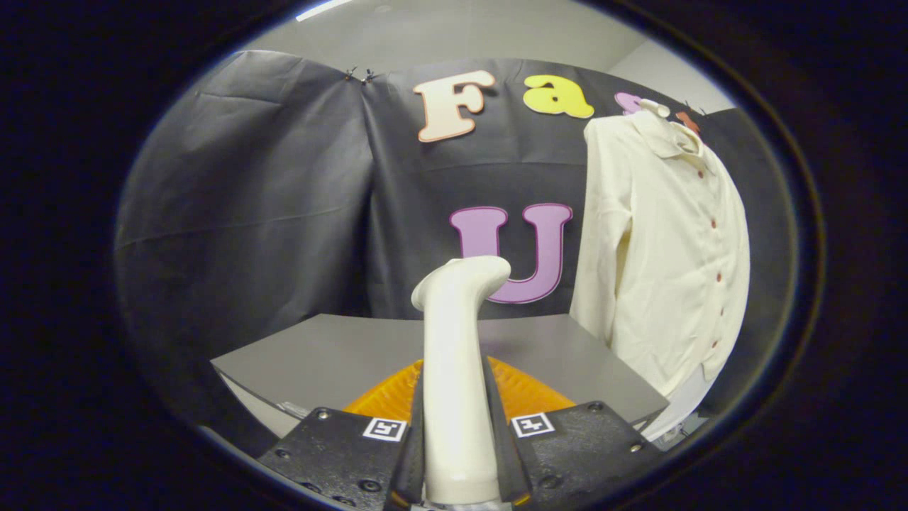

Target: Iron the clothes twice with a garment steamer, once on the left side and once on the right side.

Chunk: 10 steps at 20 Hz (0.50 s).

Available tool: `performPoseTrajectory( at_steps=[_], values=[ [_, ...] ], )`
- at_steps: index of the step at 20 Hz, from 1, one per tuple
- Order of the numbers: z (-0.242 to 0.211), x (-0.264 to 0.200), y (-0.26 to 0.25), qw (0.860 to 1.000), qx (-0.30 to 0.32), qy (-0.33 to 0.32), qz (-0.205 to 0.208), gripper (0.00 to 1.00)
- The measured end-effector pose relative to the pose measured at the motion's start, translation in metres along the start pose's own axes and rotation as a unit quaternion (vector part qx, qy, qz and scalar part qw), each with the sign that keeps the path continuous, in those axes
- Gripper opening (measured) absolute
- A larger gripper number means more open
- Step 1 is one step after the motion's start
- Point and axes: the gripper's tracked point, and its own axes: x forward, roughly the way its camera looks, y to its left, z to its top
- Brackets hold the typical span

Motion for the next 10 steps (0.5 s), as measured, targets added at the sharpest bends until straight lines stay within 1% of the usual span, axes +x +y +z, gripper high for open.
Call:
performPoseTrajectory(
  at_steps=[7,10],
  values=[
    [0.041,-0.026,-0.07,0.998,0.01,-0.054,-0.02,0.4],
    [0.062,-0.03,-0.101,0.996,-0.003,-0.084,-0.029,0.39]
  ],
)
